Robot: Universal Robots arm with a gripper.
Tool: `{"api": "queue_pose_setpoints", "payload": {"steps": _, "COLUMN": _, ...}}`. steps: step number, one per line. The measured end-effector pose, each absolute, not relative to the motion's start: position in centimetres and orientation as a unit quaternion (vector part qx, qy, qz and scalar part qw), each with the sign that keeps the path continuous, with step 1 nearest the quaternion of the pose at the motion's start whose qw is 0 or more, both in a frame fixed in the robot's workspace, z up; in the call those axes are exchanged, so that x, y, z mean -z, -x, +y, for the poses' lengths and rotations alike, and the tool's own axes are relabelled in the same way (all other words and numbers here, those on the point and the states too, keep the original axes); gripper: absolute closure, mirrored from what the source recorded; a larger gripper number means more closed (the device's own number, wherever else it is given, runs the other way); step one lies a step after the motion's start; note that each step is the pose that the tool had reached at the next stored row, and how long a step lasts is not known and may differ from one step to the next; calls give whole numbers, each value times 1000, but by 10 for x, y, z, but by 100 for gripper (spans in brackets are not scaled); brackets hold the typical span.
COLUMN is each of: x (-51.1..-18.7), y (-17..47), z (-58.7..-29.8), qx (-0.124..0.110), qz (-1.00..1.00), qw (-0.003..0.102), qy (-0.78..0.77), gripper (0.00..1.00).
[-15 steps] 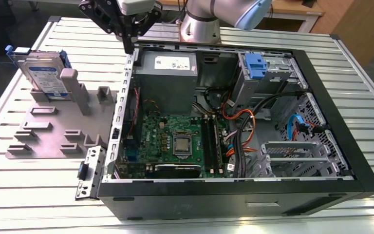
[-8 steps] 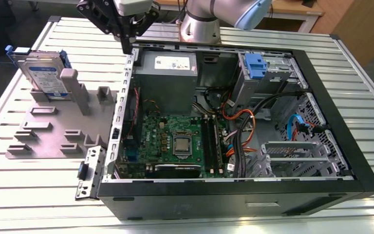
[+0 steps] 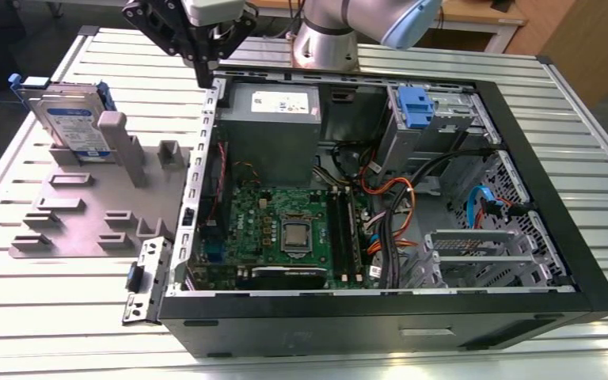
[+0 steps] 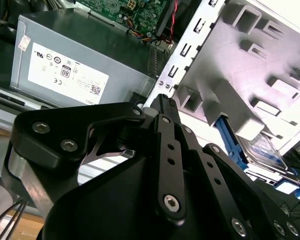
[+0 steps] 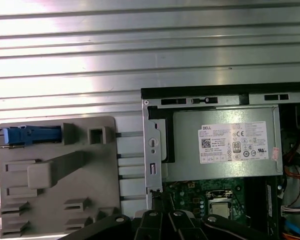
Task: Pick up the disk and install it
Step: 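Reach for the disk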
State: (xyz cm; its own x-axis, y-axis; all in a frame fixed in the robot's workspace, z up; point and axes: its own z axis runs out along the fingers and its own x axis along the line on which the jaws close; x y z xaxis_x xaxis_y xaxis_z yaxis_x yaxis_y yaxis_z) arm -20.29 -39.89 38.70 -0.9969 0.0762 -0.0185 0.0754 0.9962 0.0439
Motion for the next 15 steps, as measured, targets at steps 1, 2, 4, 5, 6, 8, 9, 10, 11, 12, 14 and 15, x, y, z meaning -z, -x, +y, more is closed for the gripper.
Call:
{"api": "queue_pose_setpoints", "payload": {"steps": 1, "x": -387, "y": 203, "z": -399, "qx": -22, "qz": 999, "qw": 10, "qy": -38, "gripper": 89}}
{"api": "queue_pose_setpoints", "payload": {"steps": 2, "x": -387, "y": 204, "z": -399, "qx": -22, "qz": 999, "qw": 10, "qy": -38, "gripper": 89}}
{"api": "queue_pose_setpoints", "payload": {"steps": 4, "x": -387, "y": 204, "z": -399, "qx": -22, "qz": 999, "qw": 10, "qy": -38, "gripper": 89}}
{"api": "queue_pose_setpoints", "payload": {"steps": 5, "x": -387, "y": 205, "z": -399, "qx": -22, "qz": 999, "qw": 10, "qy": -38, "gripper": 89}}
{"api": "queue_pose_setpoints", "payload": {"steps": 6, "x": -387, "y": 205, "z": -399, "qx": -22, "qz": 999, "qw": 10, "qy": -38, "gripper": 89}}
{"api": "queue_pose_setpoints", "payload": {"steps": 8, "x": -387, "y": 206, "z": -399, "qx": -22, "qz": 999, "qw": 10, "qy": -38, "gripper": 89}}
{"api": "queue_pose_setpoints", "payload": {"steps": 9, "x": -387, "y": 206, "z": -399, "qx": -22, "qz": 999, "qw": 10, "qy": -38, "gripper": 89}}
{"api": "queue_pose_setpoints", "payload": {"steps": 10, "x": -387, "y": 206, "z": -399, "qx": -22, "qz": 999, "qw": 10, "qy": -38, "gripper": 89}}
{"api": "queue_pose_setpoints", "payload": {"steps": 11, "x": -387, "y": 207, "z": -399, "qx": -22, "qz": 999, "qw": 10, "qy": -38, "gripper": 89}}
{"api": "queue_pose_setpoints", "payload": {"steps": 12, "x": -387, "y": 207, "z": -399, "qx": -22, "qz": 999, "qw": 10, "qy": -38, "gripper": 89}}
{"api": "queue_pose_setpoints", "payload": {"steps": 14, "x": -386, "y": 207, "z": -399, "qx": -22, "qz": 999, "qw": 10, "qy": -38, "gripper": 89}}
{"api": "queue_pose_setpoints", "payload": {"steps": 15, "x": -386, "y": 208, "z": -399, "qx": -22, "qz": 999, "qw": 10, "qy": -38, "gripper": 89}}
